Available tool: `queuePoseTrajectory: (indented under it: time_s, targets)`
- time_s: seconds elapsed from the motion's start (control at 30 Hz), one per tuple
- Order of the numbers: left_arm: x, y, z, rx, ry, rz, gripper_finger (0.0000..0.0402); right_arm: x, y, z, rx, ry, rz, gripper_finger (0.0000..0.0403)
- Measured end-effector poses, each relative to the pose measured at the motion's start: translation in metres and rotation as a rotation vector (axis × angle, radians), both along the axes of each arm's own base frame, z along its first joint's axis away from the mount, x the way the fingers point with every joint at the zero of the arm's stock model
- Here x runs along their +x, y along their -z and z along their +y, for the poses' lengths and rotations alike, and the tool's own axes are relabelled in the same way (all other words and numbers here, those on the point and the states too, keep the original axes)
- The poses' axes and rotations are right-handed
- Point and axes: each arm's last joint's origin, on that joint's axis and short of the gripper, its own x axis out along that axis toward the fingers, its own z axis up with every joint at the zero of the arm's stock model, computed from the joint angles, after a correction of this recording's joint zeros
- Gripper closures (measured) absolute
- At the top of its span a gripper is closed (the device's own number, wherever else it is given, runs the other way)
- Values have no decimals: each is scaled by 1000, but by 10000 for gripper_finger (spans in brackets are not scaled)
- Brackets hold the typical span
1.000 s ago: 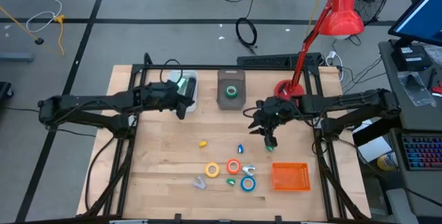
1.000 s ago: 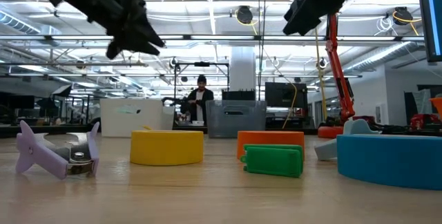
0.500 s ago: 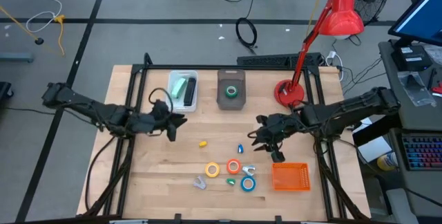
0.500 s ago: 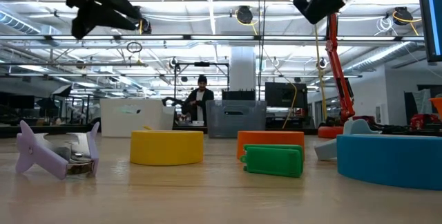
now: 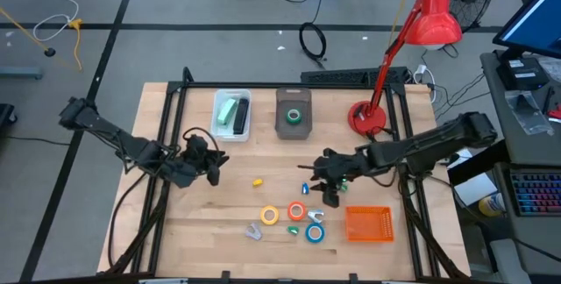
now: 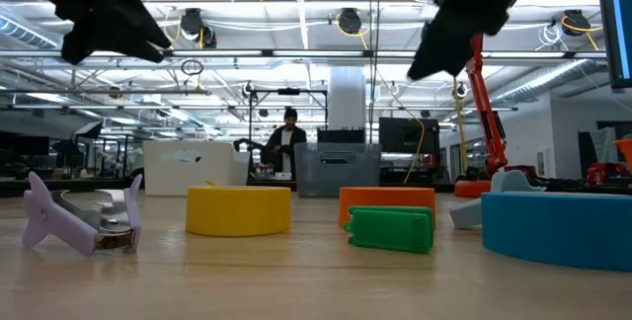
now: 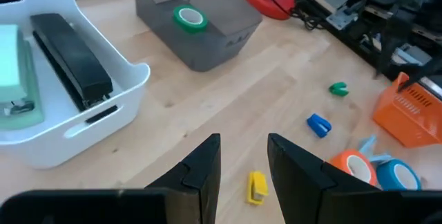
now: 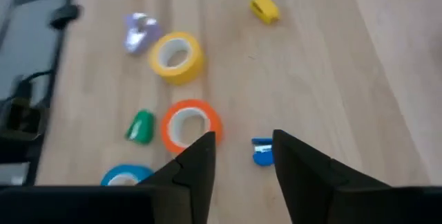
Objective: Pick and place Stapler, Stapler remover, tape
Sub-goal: Put the small green stapler into the white bin
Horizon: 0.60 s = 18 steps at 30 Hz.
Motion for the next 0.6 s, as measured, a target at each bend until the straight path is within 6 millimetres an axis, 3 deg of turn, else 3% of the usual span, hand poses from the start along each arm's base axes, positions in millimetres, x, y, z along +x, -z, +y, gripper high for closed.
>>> queuePoseTrajectory:
  time_s: [0.17, 0.37, 0.6]
  targets:
    - [-4, 2, -2, 16, 22, 30, 279, -5, 10, -8, -26, 49, 217, 220]
    - [-8, 3, 0, 19, 20, 59, 279, -28, 18, -13, -54, 97, 485, 187]
    - [-8, 3, 0, 21, 37, 67, 279, -35, 32, -5, -36, 118, 512, 182]
